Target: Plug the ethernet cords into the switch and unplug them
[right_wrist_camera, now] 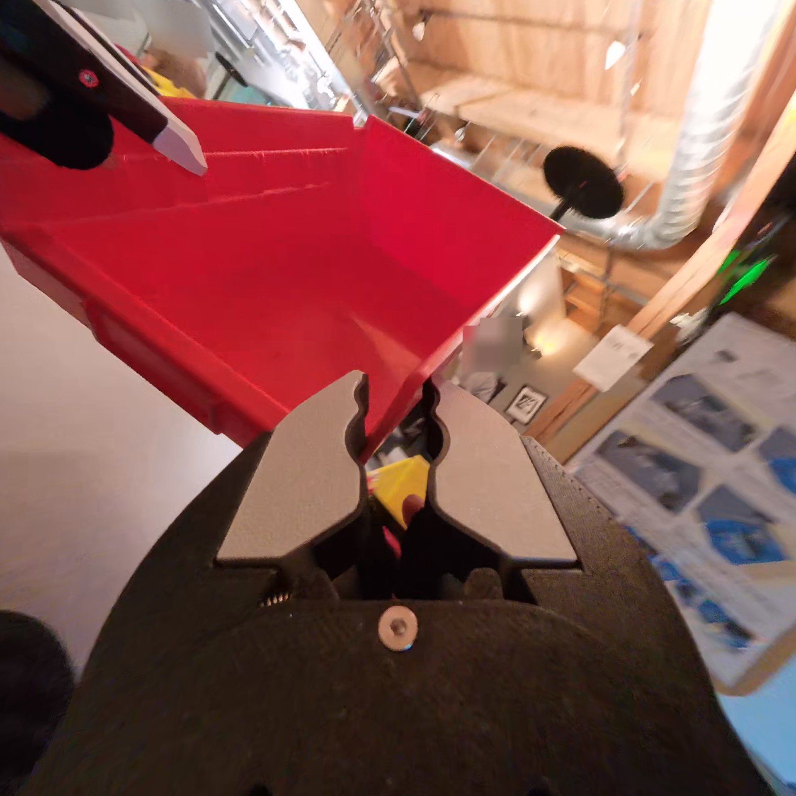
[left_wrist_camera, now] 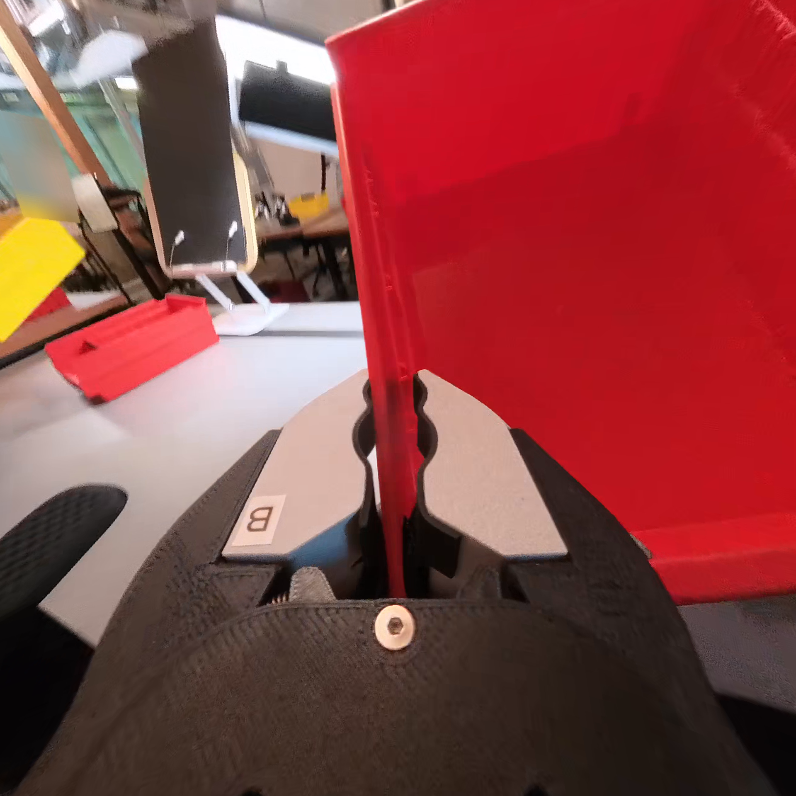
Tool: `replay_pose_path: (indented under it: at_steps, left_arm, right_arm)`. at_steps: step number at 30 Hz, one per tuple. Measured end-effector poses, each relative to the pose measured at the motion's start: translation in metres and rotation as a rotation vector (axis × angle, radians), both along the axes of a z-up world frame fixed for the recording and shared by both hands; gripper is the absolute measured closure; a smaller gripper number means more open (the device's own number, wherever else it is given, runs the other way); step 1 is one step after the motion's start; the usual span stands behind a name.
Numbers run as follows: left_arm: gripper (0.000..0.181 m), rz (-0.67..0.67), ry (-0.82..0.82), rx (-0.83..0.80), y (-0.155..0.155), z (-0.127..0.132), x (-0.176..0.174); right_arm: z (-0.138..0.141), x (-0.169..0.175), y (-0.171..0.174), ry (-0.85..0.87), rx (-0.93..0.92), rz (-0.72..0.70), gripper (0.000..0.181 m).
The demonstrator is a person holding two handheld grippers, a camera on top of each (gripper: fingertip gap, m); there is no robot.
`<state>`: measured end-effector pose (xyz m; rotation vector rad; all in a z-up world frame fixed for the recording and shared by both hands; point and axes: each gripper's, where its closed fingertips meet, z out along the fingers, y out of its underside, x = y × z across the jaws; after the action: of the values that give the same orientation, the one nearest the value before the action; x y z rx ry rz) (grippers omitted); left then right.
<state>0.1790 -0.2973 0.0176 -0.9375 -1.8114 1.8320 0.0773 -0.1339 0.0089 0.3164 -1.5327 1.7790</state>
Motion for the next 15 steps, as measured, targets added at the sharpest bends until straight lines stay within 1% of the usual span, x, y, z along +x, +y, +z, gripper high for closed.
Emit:
replay_pose_path:
  at_steps: [4,8,11,15]
  left_arm:
    - [0.167,-0.107,0.169,-0.089,0.041,0.036,-0.027]
    - [0.166,-0.32,0.306,-0.113,0.101,0.058,-0.073]
    - [0.162,-0.482,0.323,-0.124,0.152,0.066,-0.118]
    - [0.16,-0.729,0.267,-0.12,0.223,0.079,-0.193]
  right_arm:
    - [0.033,-0.013,0.05,0.165,-0.061,-0.09,0.157]
    - [0.05,-0.034,0.117,0.292,-0.091,-0.23,0.156]
    - [0.054,-0.057,0.171,0.348,-0.078,-0.368,0.155]
    - [0.051,-0.104,0.24,0.288,-0.077,-0.543,0.154]
